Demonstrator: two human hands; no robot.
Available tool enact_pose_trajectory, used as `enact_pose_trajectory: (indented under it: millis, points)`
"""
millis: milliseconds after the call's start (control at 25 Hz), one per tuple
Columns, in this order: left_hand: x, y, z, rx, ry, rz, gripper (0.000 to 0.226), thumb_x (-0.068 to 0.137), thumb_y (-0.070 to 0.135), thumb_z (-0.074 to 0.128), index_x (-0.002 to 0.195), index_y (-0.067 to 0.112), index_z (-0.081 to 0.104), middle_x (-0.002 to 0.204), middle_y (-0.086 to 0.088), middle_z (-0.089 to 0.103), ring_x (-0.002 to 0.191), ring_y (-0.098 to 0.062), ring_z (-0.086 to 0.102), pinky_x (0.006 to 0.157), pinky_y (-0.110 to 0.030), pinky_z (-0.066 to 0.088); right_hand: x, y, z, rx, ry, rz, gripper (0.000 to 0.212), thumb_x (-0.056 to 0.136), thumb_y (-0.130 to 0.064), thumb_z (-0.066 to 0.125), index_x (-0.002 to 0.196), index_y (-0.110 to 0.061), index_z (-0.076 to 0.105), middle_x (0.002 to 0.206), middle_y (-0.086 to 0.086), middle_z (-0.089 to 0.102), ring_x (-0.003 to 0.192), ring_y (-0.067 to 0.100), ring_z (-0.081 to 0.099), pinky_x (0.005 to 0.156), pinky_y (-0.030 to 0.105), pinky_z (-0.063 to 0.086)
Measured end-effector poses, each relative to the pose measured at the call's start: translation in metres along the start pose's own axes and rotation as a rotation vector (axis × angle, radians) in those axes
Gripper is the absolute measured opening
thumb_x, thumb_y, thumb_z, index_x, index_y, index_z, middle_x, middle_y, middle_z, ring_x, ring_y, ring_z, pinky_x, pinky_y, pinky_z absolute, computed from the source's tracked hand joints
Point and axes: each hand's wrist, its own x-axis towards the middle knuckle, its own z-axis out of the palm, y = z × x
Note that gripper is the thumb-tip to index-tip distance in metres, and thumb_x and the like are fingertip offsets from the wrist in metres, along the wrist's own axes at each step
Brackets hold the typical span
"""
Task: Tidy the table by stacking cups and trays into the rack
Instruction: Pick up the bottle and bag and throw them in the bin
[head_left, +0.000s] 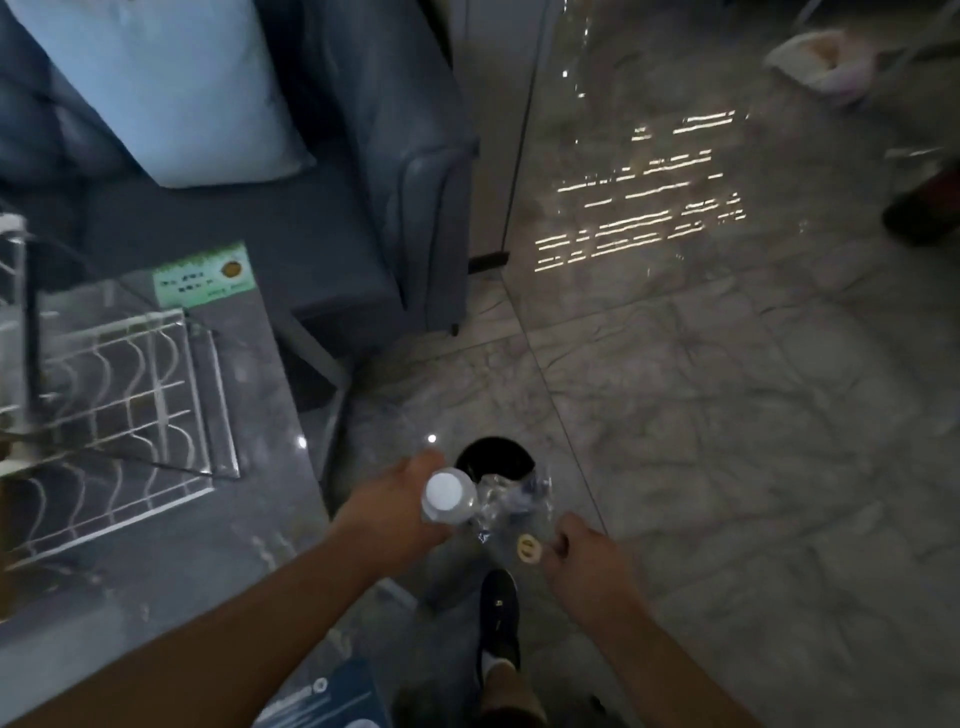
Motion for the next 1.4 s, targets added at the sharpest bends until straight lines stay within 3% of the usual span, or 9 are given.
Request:
enact_pose_trajectory:
  millis: [160,280,440,640,720,840,1000,1200,1400]
  points:
    - [0.053,-0.003,0.041,-0.019,-0.062,-0.066,0.072,0.056,0.062,0.081,0.112,0.042,0.039,0.115,0.004,0.065,0.102,-0.025,0.067,0.078,-0.033,0.051,0.039,0.054,0.033,0.095,-0.022,0.141,0.024,0.084,-0.041,0.061,0.072,-0.031,0.043,0.067,-0.005,0.057,0.060,0.007,0.053,0.049,0.027,0.040]
    - [0.085,-0.014,0.077,0.020,-0.080,-0.078,0.072,0.060,0.057,0.084,0.113,0.043,0.037,0.118,0.003,0.062,0.103,-0.025,0.065,0.077,-0.031,0.045,0.068,0.083,0.062,0.150,-0.035,0.204,0.019,0.086,-0.044,0.062,0.079,-0.029,0.050,0.071,-0.007,0.062,0.065,0.007,0.059,0.053,0.027,0.043]
    - [0.126,-0.032,0.126,0.046,-0.100,-0.092,0.075,0.067,0.049,0.084,0.127,0.037,0.041,0.131,-0.001,0.057,0.112,-0.026,0.062,0.085,-0.031,0.045,0.110,0.113,0.102,0.187,-0.011,0.274,0.023,0.086,-0.042,0.064,0.075,-0.030,0.047,0.068,-0.010,0.057,0.061,0.002,0.052,0.049,0.021,0.032]
    - [0.176,-0.049,0.174,-0.046,-0.055,-0.116,0.074,0.057,0.053,0.085,0.118,0.039,0.046,0.119,0.002,0.063,0.103,-0.024,0.064,0.089,-0.037,0.054,0.159,0.133,0.144,0.235,0.046,0.309,0.025,0.084,-0.041,0.064,0.070,-0.030,0.045,0.063,-0.012,0.054,0.056,-0.002,0.046,0.048,0.018,0.026]
    - [0.197,-0.056,0.197,-0.096,-0.030,-0.150,0.072,0.056,0.056,0.085,0.115,0.039,0.047,0.113,0.004,0.065,0.096,-0.022,0.064,0.082,-0.039,0.056,0.182,0.138,0.162,0.265,0.061,0.320,0.023,0.085,-0.039,0.064,0.073,-0.030,0.046,0.065,-0.011,0.055,0.057,0.000,0.049,0.048,0.019,0.027]
    - [0.219,-0.066,0.226,-0.115,0.024,-0.200,0.071,0.060,0.056,0.088,0.114,0.038,0.044,0.105,0.010,0.059,0.088,-0.014,0.056,0.061,-0.024,0.041,0.208,0.140,0.187,0.330,0.105,0.322,0.021,0.088,-0.034,0.063,0.074,-0.030,0.047,0.067,-0.009,0.057,0.058,0.002,0.052,0.046,0.021,0.031]
    - [0.240,-0.075,0.257,-0.158,0.020,-0.227,0.074,0.065,0.051,0.088,0.121,0.029,0.045,0.106,0.010,0.054,0.093,-0.015,0.055,0.074,-0.031,0.042,0.230,0.145,0.219,0.324,0.132,0.318,0.019,0.088,-0.034,0.063,0.077,-0.029,0.048,0.066,-0.009,0.057,0.057,0.001,0.052,0.045,0.020,0.030]
    - [0.258,-0.075,0.287,-0.128,-0.009,-0.290,0.074,0.070,0.045,0.088,0.126,0.025,0.044,0.124,-0.003,0.060,0.106,-0.023,0.061,0.077,-0.034,0.045,0.245,0.157,0.252,0.336,0.112,0.317,0.018,0.086,-0.035,0.064,0.078,-0.025,0.051,0.067,-0.007,0.058,0.058,0.007,0.053,0.047,0.024,0.031]
    - [0.266,-0.074,0.305,-0.097,-0.019,-0.303,0.075,0.072,0.044,0.088,0.128,0.022,0.044,0.128,-0.005,0.061,0.112,-0.026,0.062,0.080,-0.035,0.048,0.258,0.162,0.263,0.320,0.094,0.297,0.025,0.088,-0.038,0.063,0.073,-0.027,0.046,0.064,-0.007,0.055,0.055,0.006,0.049,0.047,0.023,0.028]
